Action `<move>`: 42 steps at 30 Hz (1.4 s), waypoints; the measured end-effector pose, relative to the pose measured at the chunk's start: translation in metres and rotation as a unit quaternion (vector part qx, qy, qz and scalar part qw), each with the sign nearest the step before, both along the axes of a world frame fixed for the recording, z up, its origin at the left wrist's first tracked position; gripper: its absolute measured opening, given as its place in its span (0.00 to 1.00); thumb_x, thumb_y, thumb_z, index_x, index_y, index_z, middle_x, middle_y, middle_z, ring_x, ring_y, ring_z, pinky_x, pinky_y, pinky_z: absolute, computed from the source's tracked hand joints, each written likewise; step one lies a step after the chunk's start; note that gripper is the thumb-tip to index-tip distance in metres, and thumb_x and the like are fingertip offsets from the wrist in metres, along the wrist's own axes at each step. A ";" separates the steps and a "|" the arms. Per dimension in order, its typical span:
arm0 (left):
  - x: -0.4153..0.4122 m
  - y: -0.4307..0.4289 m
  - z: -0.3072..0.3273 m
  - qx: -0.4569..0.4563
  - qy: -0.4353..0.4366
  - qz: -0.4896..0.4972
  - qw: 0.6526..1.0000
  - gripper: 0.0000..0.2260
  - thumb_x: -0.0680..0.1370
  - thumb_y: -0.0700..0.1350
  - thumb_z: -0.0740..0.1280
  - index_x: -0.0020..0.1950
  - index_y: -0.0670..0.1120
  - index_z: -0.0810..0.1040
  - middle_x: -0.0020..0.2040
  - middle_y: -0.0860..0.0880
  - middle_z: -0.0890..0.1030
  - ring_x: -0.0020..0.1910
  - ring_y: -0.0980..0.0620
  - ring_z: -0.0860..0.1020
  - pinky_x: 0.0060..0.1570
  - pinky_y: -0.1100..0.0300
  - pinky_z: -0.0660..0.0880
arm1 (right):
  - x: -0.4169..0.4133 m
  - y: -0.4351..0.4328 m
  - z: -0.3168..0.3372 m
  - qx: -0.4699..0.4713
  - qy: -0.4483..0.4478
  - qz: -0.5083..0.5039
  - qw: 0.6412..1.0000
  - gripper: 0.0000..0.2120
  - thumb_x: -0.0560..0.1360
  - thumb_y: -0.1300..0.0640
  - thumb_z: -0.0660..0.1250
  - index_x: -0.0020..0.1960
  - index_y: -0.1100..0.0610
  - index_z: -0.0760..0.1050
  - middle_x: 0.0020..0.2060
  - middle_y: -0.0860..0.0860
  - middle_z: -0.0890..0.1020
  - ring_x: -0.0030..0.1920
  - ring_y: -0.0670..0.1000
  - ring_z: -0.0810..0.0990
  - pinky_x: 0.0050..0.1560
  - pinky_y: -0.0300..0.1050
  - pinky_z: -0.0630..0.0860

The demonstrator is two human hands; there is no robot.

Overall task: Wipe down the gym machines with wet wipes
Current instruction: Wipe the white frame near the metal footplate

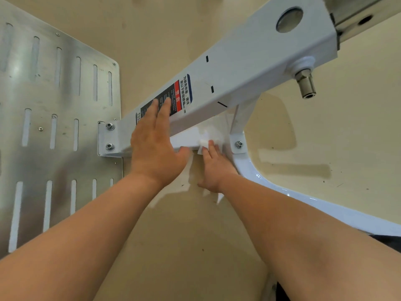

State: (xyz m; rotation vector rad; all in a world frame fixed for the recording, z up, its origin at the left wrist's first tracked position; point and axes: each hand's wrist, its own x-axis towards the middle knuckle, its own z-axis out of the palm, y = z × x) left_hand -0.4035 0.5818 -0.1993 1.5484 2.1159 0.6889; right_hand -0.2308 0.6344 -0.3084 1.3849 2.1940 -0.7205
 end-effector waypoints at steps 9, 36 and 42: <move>0.018 0.029 -0.005 0.052 0.034 -0.007 0.998 0.39 0.68 0.50 0.72 0.76 0.52 0.59 0.75 0.44 0.65 0.69 0.38 0.65 0.70 0.41 0.64 | -0.005 -0.028 0.038 -0.062 0.088 -0.114 0.988 0.51 0.75 0.41 0.71 0.84 0.48 0.41 0.83 0.46 0.39 0.80 0.52 0.59 0.73 0.54 0.69; 0.043 -0.008 0.071 -0.104 0.262 -0.171 0.944 0.52 0.75 0.59 0.65 0.79 0.46 0.27 0.80 0.49 0.29 0.81 0.48 0.38 0.79 0.43 0.44 | 0.120 0.037 0.113 0.434 0.096 0.309 0.841 0.42 0.67 0.61 0.68 0.79 0.65 0.61 0.82 0.62 0.55 0.82 0.61 0.53 0.81 0.59 0.53; 0.045 -0.011 0.059 -0.084 0.188 -0.162 0.965 0.54 0.74 0.58 0.69 0.79 0.47 0.28 0.80 0.52 0.31 0.81 0.52 0.40 0.80 0.48 0.49 | 0.119 0.024 0.100 0.443 0.103 0.193 0.869 0.48 0.72 0.53 0.70 0.82 0.63 0.47 0.83 0.59 0.45 0.83 0.59 0.44 0.82 0.56 0.45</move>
